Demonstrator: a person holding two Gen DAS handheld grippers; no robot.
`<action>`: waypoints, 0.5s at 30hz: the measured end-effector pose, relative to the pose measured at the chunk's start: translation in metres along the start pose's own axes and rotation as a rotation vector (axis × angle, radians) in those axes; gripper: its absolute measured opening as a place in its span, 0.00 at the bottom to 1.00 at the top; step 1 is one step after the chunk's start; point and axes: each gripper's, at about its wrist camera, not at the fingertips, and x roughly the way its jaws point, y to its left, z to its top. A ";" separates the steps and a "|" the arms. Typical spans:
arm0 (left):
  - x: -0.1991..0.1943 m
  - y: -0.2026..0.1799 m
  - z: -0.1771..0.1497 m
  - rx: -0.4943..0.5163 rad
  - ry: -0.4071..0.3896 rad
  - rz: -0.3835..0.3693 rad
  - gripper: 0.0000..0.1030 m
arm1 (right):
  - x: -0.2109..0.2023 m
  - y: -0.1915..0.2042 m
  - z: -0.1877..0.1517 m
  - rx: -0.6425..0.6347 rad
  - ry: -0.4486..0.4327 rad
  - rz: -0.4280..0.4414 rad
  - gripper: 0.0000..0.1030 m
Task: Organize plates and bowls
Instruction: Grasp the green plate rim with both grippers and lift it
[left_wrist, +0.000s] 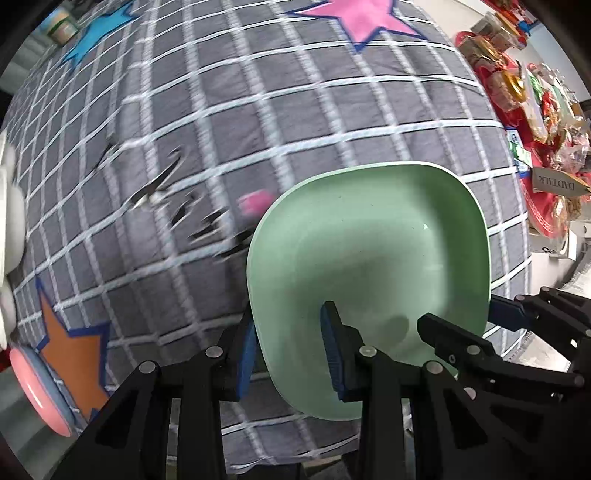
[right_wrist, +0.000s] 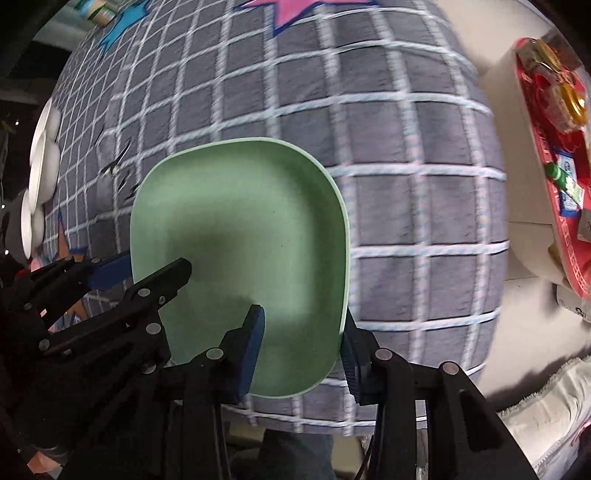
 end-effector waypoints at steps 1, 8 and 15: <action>0.001 0.004 -0.003 -0.004 -0.001 0.003 0.35 | 0.003 0.009 -0.002 -0.006 0.006 0.005 0.41; 0.011 0.037 -0.021 -0.063 0.012 0.008 0.35 | 0.020 0.072 -0.015 -0.052 0.039 0.012 0.41; 0.018 0.065 -0.033 -0.087 0.005 0.000 0.35 | 0.036 0.147 -0.032 -0.079 0.058 -0.005 0.41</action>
